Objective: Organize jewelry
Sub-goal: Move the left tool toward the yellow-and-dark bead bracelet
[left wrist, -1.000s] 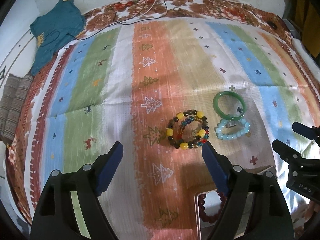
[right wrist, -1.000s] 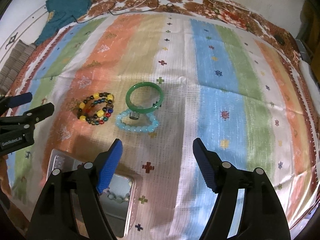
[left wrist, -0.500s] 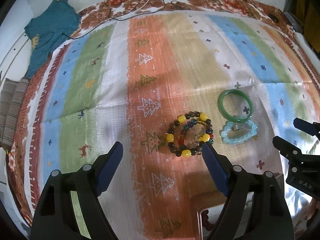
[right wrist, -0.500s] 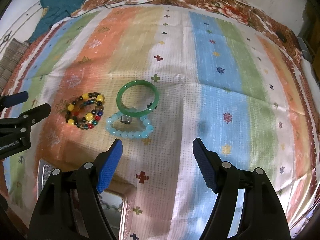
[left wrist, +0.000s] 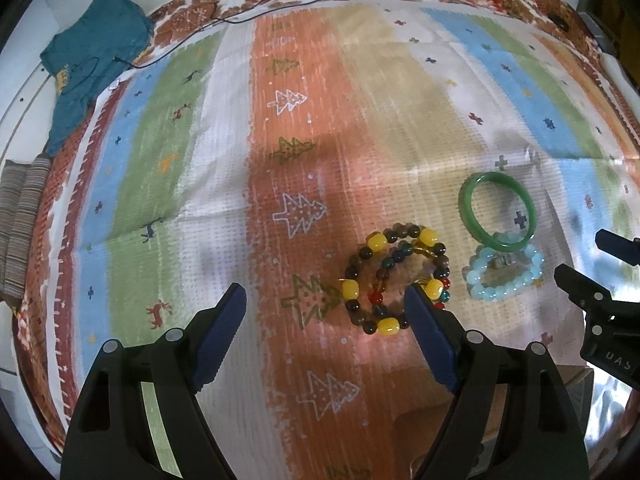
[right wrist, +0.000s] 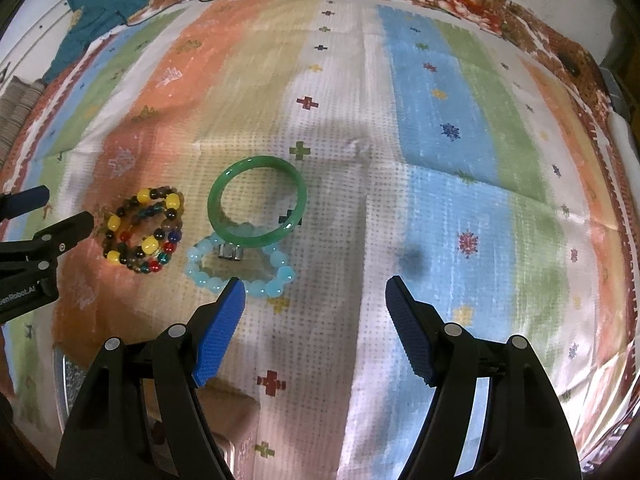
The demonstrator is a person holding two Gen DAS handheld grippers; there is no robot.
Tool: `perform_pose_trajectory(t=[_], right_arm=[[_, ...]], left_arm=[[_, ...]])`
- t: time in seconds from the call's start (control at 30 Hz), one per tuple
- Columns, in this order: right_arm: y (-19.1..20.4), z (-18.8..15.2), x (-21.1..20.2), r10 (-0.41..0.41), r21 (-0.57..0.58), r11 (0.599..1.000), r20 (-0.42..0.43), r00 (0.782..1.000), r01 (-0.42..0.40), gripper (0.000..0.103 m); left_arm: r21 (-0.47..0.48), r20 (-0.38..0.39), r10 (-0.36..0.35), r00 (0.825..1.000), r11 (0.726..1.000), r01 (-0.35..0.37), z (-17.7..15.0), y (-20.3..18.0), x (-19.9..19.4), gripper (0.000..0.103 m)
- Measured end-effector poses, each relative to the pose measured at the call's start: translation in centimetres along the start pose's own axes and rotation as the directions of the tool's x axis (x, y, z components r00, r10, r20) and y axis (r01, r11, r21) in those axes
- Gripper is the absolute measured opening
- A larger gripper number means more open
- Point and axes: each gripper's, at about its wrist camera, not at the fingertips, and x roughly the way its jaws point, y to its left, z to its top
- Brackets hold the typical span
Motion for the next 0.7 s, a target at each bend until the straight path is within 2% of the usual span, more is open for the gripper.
perform_pose_trajectory(t=[0.2, 0.27, 0.7], right_arm=[[0.0, 0.1, 0.9, -0.011, -0.008, 1.000, -0.022, 1.000, 0.011, 0.073], [0.2, 0.3, 1.1, -0.038, -0.018, 0.999, -0.020, 0.999, 0.037, 0.073], [0.5, 0.6, 2.8, -0.064, -0.054, 0.997, -0.051, 0.997, 0.061, 0.073]], left_arm=[[0.013, -0.028, 0.007, 1.000, 1.000, -0.007, 0.1, -0.1, 1.3, 0.080], [0.017, -0.041, 0.019, 0.999, 1.000, -0.018, 0.1, -0.1, 2.0, 0.080], [0.037, -0.082, 0.079, 0.993, 0.996, -0.076, 0.1, 0.3, 4.9, 0.077]])
